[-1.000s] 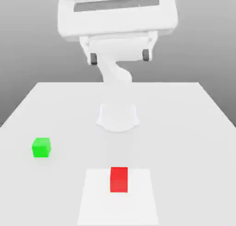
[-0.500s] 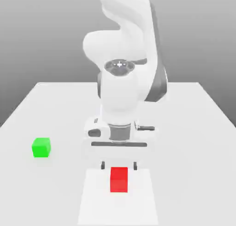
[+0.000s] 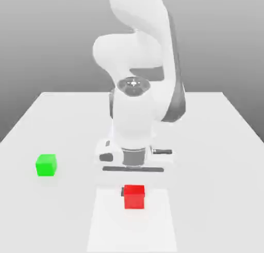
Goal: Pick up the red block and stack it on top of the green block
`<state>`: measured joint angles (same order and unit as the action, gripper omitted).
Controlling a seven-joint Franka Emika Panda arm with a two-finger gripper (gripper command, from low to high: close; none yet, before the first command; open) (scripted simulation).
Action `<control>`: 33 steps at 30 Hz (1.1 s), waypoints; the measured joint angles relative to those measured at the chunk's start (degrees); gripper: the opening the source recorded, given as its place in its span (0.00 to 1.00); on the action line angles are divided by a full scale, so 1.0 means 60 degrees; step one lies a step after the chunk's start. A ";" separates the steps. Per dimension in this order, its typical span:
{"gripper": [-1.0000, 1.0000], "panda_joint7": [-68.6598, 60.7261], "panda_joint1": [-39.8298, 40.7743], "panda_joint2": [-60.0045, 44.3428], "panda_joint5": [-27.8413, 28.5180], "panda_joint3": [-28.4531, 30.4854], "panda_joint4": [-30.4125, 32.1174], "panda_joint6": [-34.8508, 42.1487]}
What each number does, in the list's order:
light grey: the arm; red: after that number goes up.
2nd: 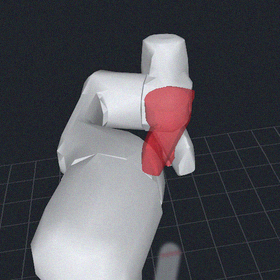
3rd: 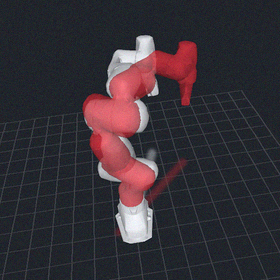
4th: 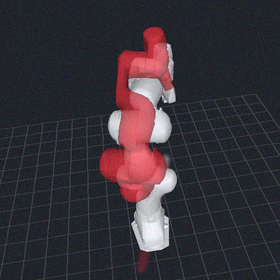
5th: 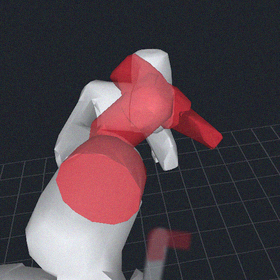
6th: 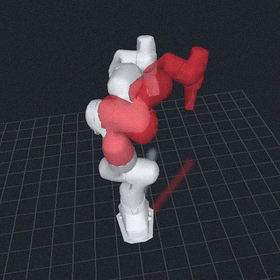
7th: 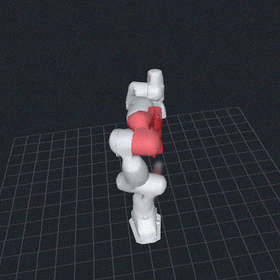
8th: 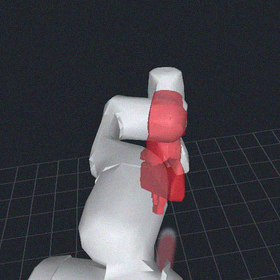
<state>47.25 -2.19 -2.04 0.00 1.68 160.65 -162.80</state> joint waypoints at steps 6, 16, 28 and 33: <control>0.00 -0.2346 0.1282 0.1204 0.0602 0.1210 0.0289 0.0863; 0.00 -0.7303 0.3707 0.2592 0.2330 0.4049 0.0818 0.1629; 0.00 -1.0578 0.3314 0.1707 0.0890 0.5835 0.0929 0.0810; 0.00 -1.1508 0.2779 0.0805 -0.0447 0.6012 0.0925 -0.0010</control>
<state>-21.79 14.48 2.79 -2.68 37.75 166.20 -162.86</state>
